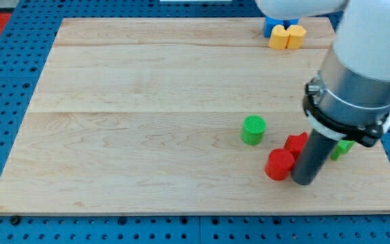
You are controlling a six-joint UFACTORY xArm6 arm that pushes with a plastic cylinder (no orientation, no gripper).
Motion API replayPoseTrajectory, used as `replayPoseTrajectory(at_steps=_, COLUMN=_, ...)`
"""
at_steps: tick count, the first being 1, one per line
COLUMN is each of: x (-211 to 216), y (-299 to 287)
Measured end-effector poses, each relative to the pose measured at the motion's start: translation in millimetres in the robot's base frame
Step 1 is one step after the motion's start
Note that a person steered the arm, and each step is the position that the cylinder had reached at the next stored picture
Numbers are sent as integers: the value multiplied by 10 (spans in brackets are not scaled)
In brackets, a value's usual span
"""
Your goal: Slide the red star closer to the green circle
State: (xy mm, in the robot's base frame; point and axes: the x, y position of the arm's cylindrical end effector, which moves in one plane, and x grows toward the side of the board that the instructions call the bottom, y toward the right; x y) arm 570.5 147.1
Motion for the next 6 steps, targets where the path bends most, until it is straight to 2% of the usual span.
replayPoseTrajectory(at_steps=2, x=-5, y=700)
replayPoseTrajectory(at_steps=4, x=-497, y=212)
replayPoseTrajectory(at_steps=5, x=-493, y=-150)
replayPoseTrajectory(at_steps=6, x=-419, y=-225)
